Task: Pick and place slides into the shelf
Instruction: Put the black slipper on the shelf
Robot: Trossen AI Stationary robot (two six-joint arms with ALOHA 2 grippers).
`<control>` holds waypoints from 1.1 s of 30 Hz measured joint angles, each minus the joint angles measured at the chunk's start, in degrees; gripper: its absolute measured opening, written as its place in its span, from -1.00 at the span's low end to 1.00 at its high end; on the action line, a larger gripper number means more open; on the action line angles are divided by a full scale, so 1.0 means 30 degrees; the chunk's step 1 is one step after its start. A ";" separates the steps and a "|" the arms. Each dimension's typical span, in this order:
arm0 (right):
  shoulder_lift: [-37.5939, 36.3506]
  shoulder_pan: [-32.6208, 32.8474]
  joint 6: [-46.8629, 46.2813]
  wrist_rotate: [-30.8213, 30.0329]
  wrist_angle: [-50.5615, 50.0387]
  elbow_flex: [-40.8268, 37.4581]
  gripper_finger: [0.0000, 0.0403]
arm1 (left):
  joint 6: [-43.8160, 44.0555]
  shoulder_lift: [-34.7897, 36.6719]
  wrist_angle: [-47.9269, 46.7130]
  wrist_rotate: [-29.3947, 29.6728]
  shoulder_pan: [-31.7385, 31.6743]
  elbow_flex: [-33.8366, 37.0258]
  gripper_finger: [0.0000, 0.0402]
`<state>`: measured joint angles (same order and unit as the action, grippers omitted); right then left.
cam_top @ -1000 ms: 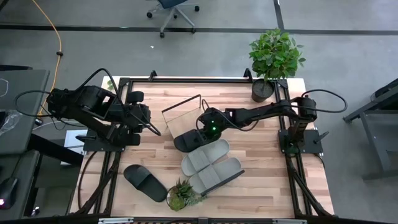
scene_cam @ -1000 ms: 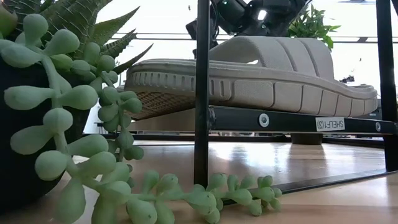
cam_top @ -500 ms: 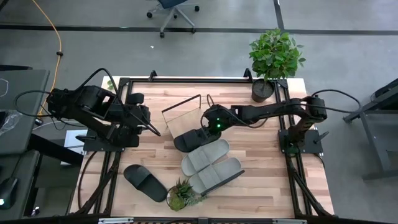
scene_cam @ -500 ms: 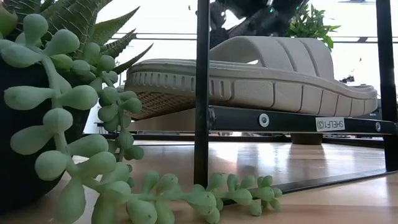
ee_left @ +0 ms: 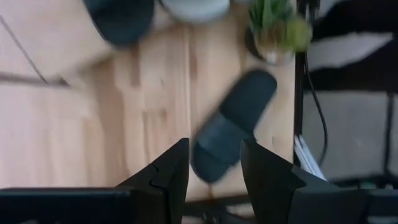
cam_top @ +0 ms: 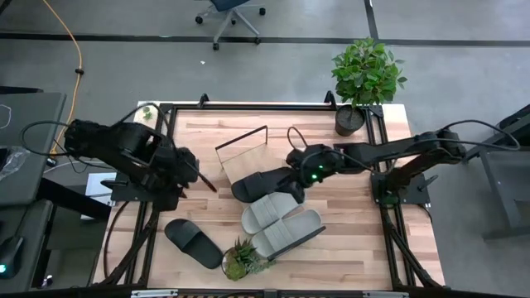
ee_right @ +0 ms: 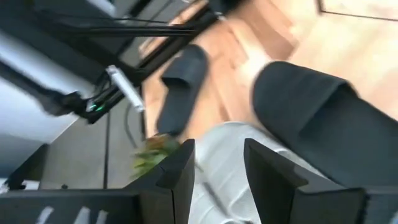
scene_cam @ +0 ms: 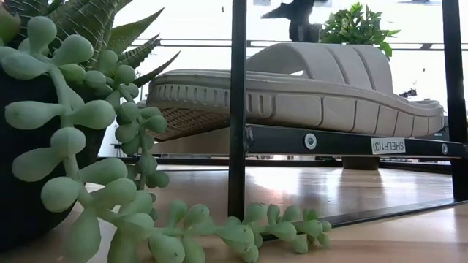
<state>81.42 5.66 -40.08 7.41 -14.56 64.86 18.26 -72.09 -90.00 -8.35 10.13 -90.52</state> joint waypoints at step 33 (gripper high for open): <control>-0.0455 0.1167 -0.0137 -0.1331 0.0995 0.0007 -0.36 | 1.1606 1.4211 1.2223 -0.4170 0.0000 2.0017 -0.33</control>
<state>80.05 9.16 -40.49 3.42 -11.57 64.88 53.08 -29.46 -53.33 -20.86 10.13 -30.47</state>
